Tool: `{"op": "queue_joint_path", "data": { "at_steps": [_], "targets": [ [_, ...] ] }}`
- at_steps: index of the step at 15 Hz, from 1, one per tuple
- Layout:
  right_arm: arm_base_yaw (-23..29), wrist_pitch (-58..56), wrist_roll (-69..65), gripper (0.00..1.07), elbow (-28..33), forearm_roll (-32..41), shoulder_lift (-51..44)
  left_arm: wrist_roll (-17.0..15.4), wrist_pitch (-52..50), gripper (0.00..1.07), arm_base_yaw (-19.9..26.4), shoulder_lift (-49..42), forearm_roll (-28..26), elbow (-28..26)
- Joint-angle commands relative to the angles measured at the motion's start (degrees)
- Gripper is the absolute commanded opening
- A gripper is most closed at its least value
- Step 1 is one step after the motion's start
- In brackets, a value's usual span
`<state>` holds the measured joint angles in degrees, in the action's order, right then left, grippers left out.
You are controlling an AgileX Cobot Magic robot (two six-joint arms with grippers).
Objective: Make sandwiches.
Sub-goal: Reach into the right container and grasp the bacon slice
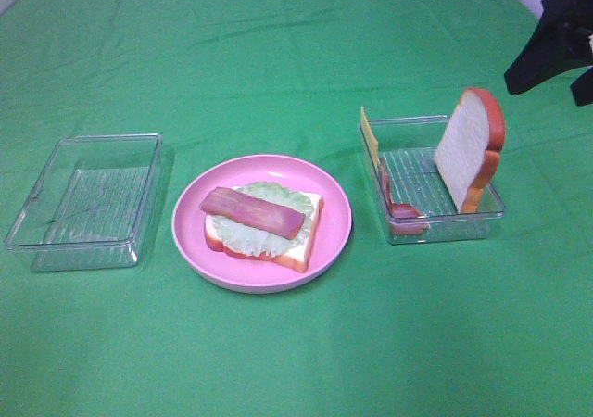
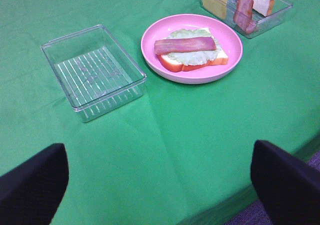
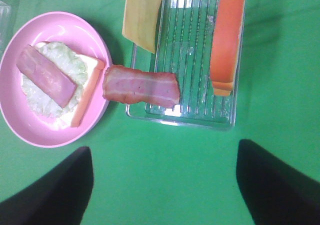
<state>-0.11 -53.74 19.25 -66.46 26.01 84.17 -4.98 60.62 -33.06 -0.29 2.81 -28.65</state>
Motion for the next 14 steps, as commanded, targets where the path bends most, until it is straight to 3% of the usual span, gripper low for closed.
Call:
{"op": "queue_joint_path", "data": {
  "at_steps": [1, 4, 7, 14],
  "targets": [
    [5.56, -0.52, -0.06, 0.73, -4.30, -3.44, 5.44, 0.11, -0.74, 0.93, -0.17, -1.03, 0.00, 0.11],
    [16.62, -3.27, -9.17, 0.73, -12.66, -10.60, 13.64, 0.11, -0.74, 0.93, -0.17, -1.03, 0.00, 0.11],
    [22.06, -8.54, -14.95, 0.71, -20.45, -14.95, 21.66, 0.11, -0.74, 0.93, -0.17, -1.09, 0.00, 0.11],
    [22.52, -11.06, -18.11, 0.63, -28.13, -16.90, 34.66, 0.23, -0.74, 0.93, -0.17, -1.15, 0.00, 0.11]
  ]
}}
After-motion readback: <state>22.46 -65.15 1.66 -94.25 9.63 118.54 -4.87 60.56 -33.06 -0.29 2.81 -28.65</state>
